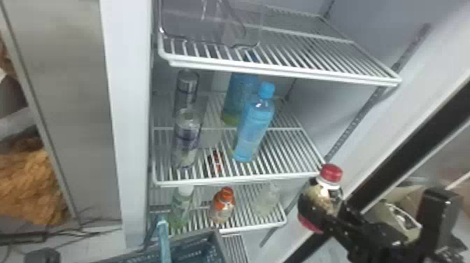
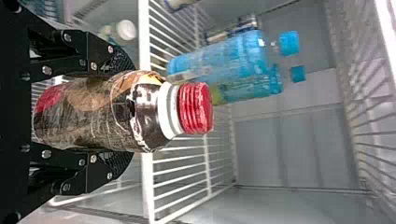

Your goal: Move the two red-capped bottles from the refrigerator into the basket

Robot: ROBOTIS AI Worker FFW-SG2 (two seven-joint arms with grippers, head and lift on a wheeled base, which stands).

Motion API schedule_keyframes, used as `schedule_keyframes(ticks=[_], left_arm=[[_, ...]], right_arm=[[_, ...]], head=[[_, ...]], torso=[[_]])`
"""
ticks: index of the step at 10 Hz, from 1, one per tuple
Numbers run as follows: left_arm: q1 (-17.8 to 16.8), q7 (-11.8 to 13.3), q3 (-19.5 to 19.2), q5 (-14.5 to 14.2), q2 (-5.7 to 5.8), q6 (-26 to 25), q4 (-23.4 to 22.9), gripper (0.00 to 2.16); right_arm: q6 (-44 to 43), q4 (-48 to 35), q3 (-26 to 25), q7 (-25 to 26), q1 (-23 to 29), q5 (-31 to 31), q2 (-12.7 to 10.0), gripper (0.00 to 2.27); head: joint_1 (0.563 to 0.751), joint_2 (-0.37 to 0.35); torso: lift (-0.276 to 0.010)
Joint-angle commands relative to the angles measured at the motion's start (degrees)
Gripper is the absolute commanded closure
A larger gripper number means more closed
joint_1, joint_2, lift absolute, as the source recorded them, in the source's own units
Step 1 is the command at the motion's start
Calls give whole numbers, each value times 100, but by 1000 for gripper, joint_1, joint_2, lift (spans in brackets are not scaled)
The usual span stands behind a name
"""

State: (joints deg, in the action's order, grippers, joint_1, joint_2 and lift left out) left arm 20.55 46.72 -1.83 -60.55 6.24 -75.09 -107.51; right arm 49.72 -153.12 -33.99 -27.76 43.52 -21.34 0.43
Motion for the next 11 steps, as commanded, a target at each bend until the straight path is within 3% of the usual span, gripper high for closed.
schedule_keyframes(ticks=[1,3,8,11], left_arm=[[-3,-5,12,0,0,0,0,1202],[-3,-31,23,0,9,-14,0,1202],[-101,-57,149,0,18,-28,84,1202],[-157,-57,172,-46,27,14,112,1202]], right_arm=[[413,5,-6,-124,21,-3,1,1280],[919,103,154,-370,-22,-254,62,1280],[1805,863,954,-950,-472,-1145,502,1280],[2466,1552,1445,-1583,-1006,-906,756,1279]], head=[[695,-350],[695,-350],[695,-350],[695,-350]], torso=[[0],[0],[0],[0]])
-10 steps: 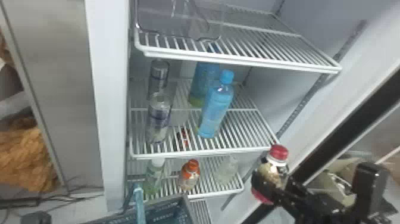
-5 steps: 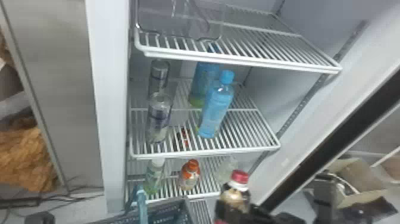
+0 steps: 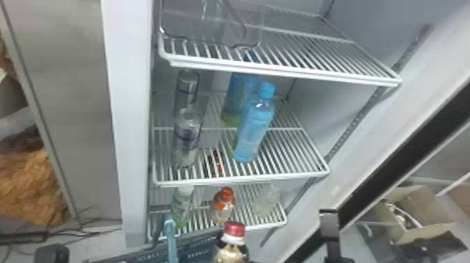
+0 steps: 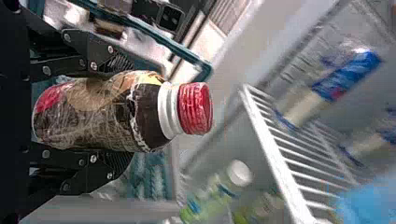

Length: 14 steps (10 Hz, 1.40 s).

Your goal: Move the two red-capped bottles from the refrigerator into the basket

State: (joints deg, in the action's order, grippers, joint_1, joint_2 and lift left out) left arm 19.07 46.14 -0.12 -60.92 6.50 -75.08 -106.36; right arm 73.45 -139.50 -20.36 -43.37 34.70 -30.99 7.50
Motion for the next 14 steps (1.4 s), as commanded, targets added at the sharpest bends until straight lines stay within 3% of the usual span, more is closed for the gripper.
schedule_keyframes(ticks=[1,3,4,7,10,14], left_arm=[[5,-9,-11,-124,0,111,27,1202],[19,-18,12,-273,62,224,27,1202],[19,-35,1,-330,62,280,27,1202],[47,-44,58,-467,71,322,41,1202],[117,-62,35,-501,71,322,41,1202],[132,-62,46,-501,71,322,41,1202]], right_arm=[[375,331,116,-180,-236,254,85,1082],[389,331,25,-198,-236,300,76,202],[178,373,-44,-189,-208,220,68,48],[-553,598,-78,-189,-166,-317,33,130],[-2269,950,-147,-180,73,-363,50,130],[-3549,1104,25,101,650,-180,6,130]], head=[[695,-350],[695,-350],[695,-350],[695,-350],[695,-350],[695,-350]], torso=[[0],[0],[0],[0],[0],[0]])
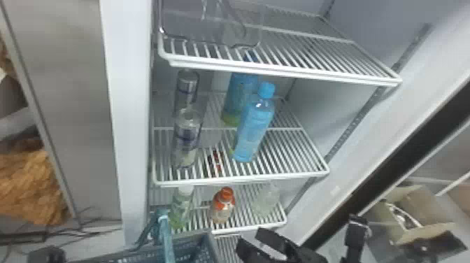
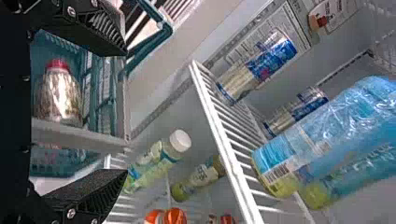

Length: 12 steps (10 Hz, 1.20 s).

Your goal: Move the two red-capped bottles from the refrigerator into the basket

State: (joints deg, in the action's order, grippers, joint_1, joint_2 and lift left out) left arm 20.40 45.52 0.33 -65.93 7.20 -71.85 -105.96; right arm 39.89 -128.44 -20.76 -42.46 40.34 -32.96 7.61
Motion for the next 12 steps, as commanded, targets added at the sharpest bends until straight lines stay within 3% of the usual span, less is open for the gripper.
schedule_keyframes(ticks=[1,4,6,8,9,10,11,12], left_arm=[[12,1,1,12,-9,0,0,1202],[12,1,-10,23,-88,-14,56,1202],[12,1,-21,35,-105,-14,56,1202],[12,-8,-33,35,-140,-28,56,1202],[12,1,-33,46,-149,-28,70,1202],[12,1,-33,46,-158,-42,84,1202],[-16,1,-33,69,-167,-42,84,1202],[-30,1,-44,81,-176,-71,98,1202]], right_arm=[[-614,-2,214,151,227,74,-14,130],[-2485,504,728,590,536,131,-49,133],[-3553,856,716,828,649,451,-102,137],[-4439,940,431,1074,846,862,-216,139],[-4763,743,157,1285,1042,1239,-401,139],[-4777,378,-335,1487,1225,1673,-753,139],[-4805,251,-837,1478,1225,2062,-767,139],[-4805,279,-917,1478,1197,2130,-767,139]], head=[[695,-350],[695,-350],[695,-350],[695,-350],[695,-350],[695,-350],[695,-350],[695,-350]], torso=[[0],[0],[0],[0],[0],[0],[0],[0]])
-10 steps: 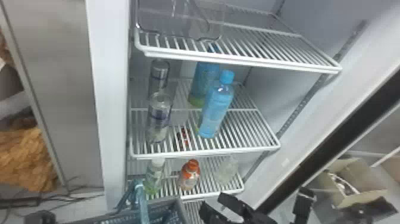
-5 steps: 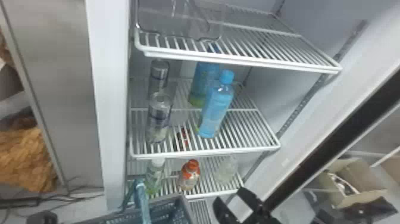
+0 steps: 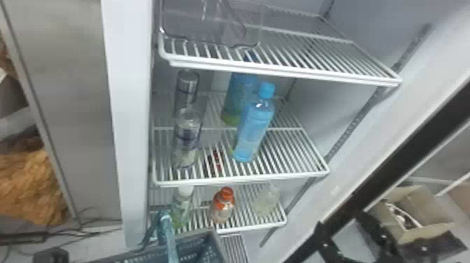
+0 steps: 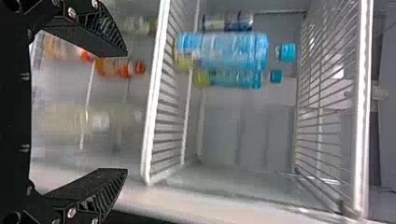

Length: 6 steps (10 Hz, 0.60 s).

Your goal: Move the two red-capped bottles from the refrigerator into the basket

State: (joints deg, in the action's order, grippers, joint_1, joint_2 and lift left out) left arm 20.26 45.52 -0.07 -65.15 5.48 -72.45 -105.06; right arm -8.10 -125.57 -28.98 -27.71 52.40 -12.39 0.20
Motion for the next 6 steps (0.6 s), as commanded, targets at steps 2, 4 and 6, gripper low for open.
schedule_keyframes(ticks=[2,4,6], left_arm=[[-43,1,-4,36,-3,-11,8,1202],[-57,1,-4,36,-12,-25,8,1202],[-43,1,-16,36,-3,-25,8,1202]], right_arm=[[-6,414,7,-174,-234,-18,-25,139],[-6,498,18,-244,-277,-18,-25,139],[-6,540,18,-244,-291,-52,-25,139]], head=[[695,-350],[695,-350],[695,-350]], torso=[[0],[0],[0]])
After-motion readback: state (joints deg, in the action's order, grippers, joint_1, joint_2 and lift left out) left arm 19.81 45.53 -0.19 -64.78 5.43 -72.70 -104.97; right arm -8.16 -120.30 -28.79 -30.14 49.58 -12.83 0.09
